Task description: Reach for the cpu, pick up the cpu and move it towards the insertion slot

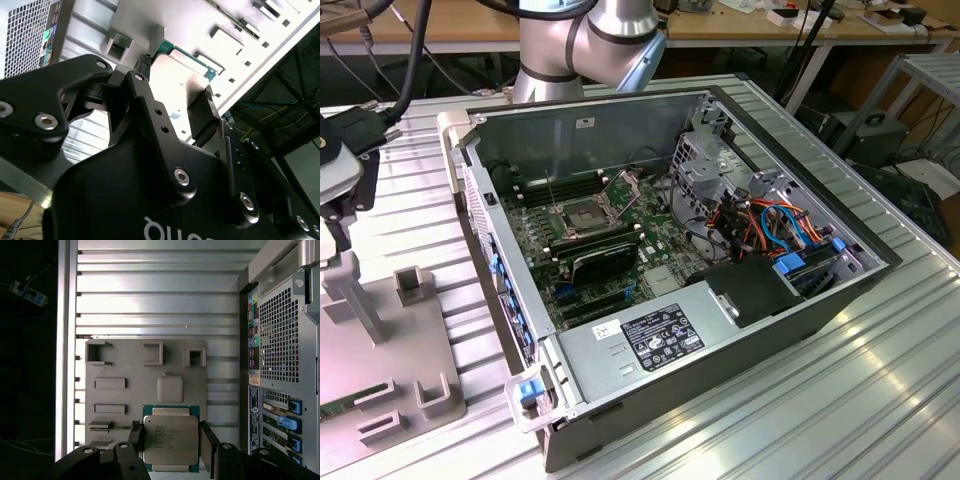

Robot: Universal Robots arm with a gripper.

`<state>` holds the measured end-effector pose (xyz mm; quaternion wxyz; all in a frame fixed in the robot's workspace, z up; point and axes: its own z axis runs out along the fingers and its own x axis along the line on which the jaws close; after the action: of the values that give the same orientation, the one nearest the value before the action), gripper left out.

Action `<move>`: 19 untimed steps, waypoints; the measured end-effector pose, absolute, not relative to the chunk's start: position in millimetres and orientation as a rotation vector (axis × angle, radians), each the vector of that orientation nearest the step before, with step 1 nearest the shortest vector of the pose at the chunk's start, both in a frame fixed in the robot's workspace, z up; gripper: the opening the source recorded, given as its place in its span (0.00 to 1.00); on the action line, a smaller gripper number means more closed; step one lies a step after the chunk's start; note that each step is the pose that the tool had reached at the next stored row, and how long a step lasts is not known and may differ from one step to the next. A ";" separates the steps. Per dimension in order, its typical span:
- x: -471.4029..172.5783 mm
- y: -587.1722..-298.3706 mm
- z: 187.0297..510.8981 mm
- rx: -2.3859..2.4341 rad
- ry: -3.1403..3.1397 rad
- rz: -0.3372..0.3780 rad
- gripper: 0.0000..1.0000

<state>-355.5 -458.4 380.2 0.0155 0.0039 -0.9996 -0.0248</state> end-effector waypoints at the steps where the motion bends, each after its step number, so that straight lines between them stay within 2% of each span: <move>1: -352.3 -458.4 380.1 0.012 -3.110 -0.077 0.55; 19: -329.8 -458.4 379.7 0.012 -3.110 -0.077 0.55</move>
<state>-329.8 -458.4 379.7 0.0155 0.0039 -0.9996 -0.0248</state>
